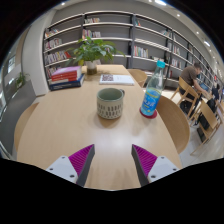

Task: Pour water

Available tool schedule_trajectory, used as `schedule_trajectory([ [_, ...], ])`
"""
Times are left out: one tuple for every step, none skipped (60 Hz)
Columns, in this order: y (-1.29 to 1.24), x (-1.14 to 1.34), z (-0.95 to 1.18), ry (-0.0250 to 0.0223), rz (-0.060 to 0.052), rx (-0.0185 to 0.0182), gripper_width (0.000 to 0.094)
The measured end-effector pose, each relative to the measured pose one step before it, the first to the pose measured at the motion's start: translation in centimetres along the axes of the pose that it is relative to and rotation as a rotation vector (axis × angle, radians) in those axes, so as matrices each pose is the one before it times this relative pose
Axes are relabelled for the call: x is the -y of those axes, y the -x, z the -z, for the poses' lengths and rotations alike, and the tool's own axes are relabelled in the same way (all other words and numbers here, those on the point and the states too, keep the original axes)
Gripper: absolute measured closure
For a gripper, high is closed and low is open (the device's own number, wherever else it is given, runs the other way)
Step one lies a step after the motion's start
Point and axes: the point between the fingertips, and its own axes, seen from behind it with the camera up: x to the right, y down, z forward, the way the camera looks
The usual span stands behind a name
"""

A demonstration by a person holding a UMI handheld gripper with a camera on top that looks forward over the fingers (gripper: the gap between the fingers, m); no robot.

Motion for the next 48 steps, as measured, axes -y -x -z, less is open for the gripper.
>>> schedule_trajectory([
  [0.761, 0.200, 0.609, -0.00850, -0.0010, 0.00515, 0.0190],
  [0.743, 0.222, 0.616, -0.00863, -0.0014, 0.00523, 0.0189],
  [0.729, 0.261, 0.587, -0.00884, -0.0008, 0.00577, 0.0191],
  [0.711, 0.330, 0.560, -0.00950, -0.0017, 0.00616, 0.0189],
  [0.724, 0.376, 0.602, -0.01071, -0.0032, 0.00658, 0.0191],
  [0.635, 0.449, 0.582, -0.01225, -0.0041, 0.00571, 0.0191],
  [0.626, 1.159, 0.203, -0.00990, -0.0047, 0.00483, 0.0192],
  [0.641, 0.321, 0.915, -0.01457, -0.0045, 0.00279, 0.0192],
  [0.555, 0.459, 0.545, -0.01259, -0.0057, 0.00254, 0.0190],
  [0.566, 0.466, 0.567, -0.01135, -0.0069, 0.00340, 0.0190],
  [0.586, 0.486, 0.537, -0.01150, -0.0067, 0.00477, 0.0190],
  [0.604, 0.537, 0.504, -0.01310, -0.0053, 0.00590, 0.0190],
  [0.457, 0.805, 0.004, -0.01447, -0.0048, 0.00672, 0.0190],
  [0.679, 0.566, 0.871, -0.01217, -0.0018, 0.00454, 0.0186],
  [0.519, 0.464, 0.466, -0.01261, -0.0019, 0.00365, 0.0187],
  [0.468, 0.436, 0.452, -0.01002, -0.0016, 0.00190, 0.0188],
  [0.463, 0.402, 0.459, -0.00769, 0.0006, 0.00086, 0.0188],
  [0.398, 0.370, 0.434, -0.00670, 0.0032, 0.00087, 0.0187],
  [0.403, 0.378, 0.443, -0.00618, 0.0040, 0.00150, 0.0188],
  [0.391, 0.403, 0.410, -0.00662, 0.0036, 0.00183, 0.0190],
  [0.227, 0.381, -0.074, -0.01135, 0.0013, 0.00442, 0.0188],
  [0.529, 0.527, 0.588, -0.00696, 0.0024, 0.00197, 0.0188],
  [0.372, 0.366, 0.371, -0.01004, 0.0020, 0.00286, 0.0189],
  [0.356, 0.355, 0.349, -0.00944, 0.0011, 0.00292, 0.0188],
  [0.313, 0.294, 0.323, -0.00736, 0.0005, 0.00221, 0.0189],
  [0.316, 0.323, 0.339, -0.00655, 0.0009, 0.00144, 0.0190],
  [0.066, 0.026, 0.179, -0.00940, 0.0015, 0.00301, 0.0190],
  [0.404, 0.582, 0.365, -0.00282, 0.0023, -0.00138, 0.0191],
  [0.215, 0.153, 0.287, -0.00396, 0.0025, -0.00066, 0.0191],
  [0.164, 0.171, 0.245, -0.00250, 0.0041, -0.00065, 0.0191],
  [0.184, 0.177, 0.215, -0.00159, 0.0049, -0.00041, 0.0192],
  [0.196, 0.149, 0.194, -0.00136, 0.0051, 0.00024, 0.0193],
  [0.194, 0.162, 0.189, -0.00170, 0.0046, 0.00085, 0.0191],
  [0.020, -0.300, 0.223, -0.00498, 0.0030, 0.00236, 0.0192],
  [0.295, 0.310, 0.350, 0.00175, 0.0021, -0.00038, 0.0191],
  [0.130, 0.030, 0.186, 0.00058, 0.0015, 0.00051, 0.0191],
  [0.144, 0.010, 0.190, 0.00062, 0.0018, 0.00061, 0.0191],
  [0.129, -0.012, 0.159, 0.00021, 0.0025, 0.00132, 0.0194],
  [0.176, -0.004, 0.161, -0.00036, 0.0024, 0.00215, 0.0192],
  [0.140, -0.017, 0.130, -0.00008, 0.0030, 0.00158, 0.0191],
  [0.150, -0.006, 0.106, 0.00004, 0.0028, 0.00135, 0.0192],
  [0.056, -0.247, 0.024, -0.00106, 0.0030, 0.00007, 0.0191],
  [0.107, 0.044, 0.118, 0.00135, 0.0024, 0.00012, 0.0191],
  [0.086, 0.025, 0.133, 0.00041, 0.0017, -0.00024, 0.0192],
  [0.121, 0.042, 0.145, -0.00074, 0.0015, 0.00038, 0.0192],
  [0.135, 0.012, 0.100, -0.00030, 0.0020, 0.00117, 0.0192],
  [0.167, -0.123, 0.162, -0.00009, 0.0010, 0.00205, 0.0192],
  [0.071, -0.017, 0.105, 0.00155, 0.0015, 0.00119, 0.0192],
])
